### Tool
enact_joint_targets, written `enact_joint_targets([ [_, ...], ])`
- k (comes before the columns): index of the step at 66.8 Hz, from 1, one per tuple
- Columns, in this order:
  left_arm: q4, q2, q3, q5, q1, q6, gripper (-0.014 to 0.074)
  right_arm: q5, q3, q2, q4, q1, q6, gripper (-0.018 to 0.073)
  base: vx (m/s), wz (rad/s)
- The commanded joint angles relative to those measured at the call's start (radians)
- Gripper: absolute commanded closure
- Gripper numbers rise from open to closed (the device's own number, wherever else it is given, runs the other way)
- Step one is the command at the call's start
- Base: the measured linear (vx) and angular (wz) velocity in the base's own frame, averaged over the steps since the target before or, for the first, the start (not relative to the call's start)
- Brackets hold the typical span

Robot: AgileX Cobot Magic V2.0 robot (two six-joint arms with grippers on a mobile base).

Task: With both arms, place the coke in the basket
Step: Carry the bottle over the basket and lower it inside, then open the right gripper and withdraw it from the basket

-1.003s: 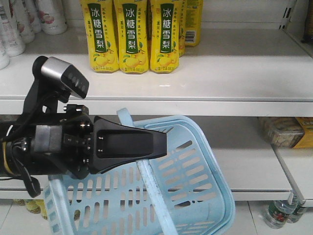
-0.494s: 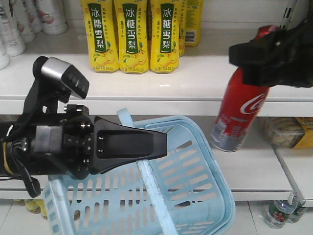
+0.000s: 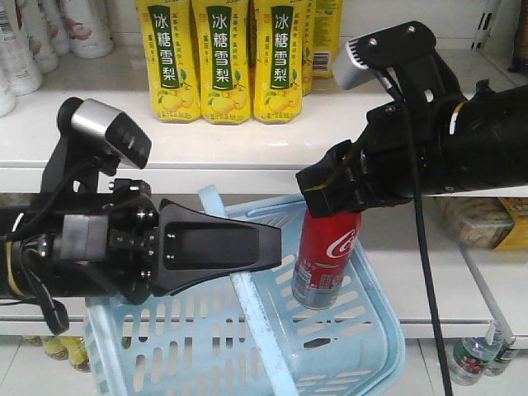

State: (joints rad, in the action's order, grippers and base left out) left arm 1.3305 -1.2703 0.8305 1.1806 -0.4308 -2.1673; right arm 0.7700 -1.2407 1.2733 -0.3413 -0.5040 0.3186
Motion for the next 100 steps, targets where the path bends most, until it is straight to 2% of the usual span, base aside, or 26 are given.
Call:
enact_joint_targets([
  [1,-0.098,0.032,0.028,0.194,-0.007,0.004,0.0603,-0.058,-0.036,-0.032,-0.047,0.002,0.023,0.0565,0.0,0.0],
  [15,-0.098,0.032,0.028,0.194,-0.007,0.004,0.0603,0.026,-0.036,-0.026,-0.05,0.002,0.029,0.0556,0.0,0.0],
  [23,-0.098,0.032,0.028,0.194,-0.007,0.004,0.0603,0.072,-0.036,-0.026,-0.063,0.002,0.073,0.0507,0.0,0.0],
  [31,-0.098,0.032,0.028,0.194,-0.007,0.004,0.0603,0.096,-0.036,-0.026,-0.079,0.002,0.084,0.04,0.0,0.0],
  [47,-0.098,0.032,0.028,0.194,-0.007,0.004,0.0603,0.093,-0.036,-0.026,-0.079,0.002,0.08,0.0103,0.0,0.0],
  [56,-0.098,0.032,0.028,0.194,-0.007,0.004,0.0603,0.093,-0.036,-0.033,-0.057,0.002,0.076,0.0032,0.0,0.0],
  [62,-0.098,0.032,0.028,0.194,-0.007,0.004,0.0603,0.115,-0.036,-0.062,-0.018,0.002,0.073,0.006,0.0,0.0],
  [67,-0.098,0.032,0.028,0.194,-0.007,0.004,0.0603,0.137,-0.036,-0.103,0.038,0.002,0.041,0.0137,0.0,0.0],
  [75,-0.098,0.032,0.028,0.194,-0.007,0.004,0.0603,0.152,-0.036,-0.199,0.134,0.002,-0.003,0.0363,0.0,0.0],
  [81,-0.098,0.032,0.028,0.194,-0.007,0.004,0.0603,0.153,-0.034,-0.283,0.163,0.002,-0.002,0.0566,0.0,0.0],
  [90,-0.098,0.032,0.028,0.194,-0.007,0.004,0.0603,0.112,0.08,-0.44,0.162,0.002,-0.002,0.0568,0.0,0.0],
  [100,-0.098,0.032,0.028,0.194,-0.007,0.004,0.0603,-0.045,0.372,-0.675,0.172,0.002,0.002,0.0565,0.0,0.0],
])
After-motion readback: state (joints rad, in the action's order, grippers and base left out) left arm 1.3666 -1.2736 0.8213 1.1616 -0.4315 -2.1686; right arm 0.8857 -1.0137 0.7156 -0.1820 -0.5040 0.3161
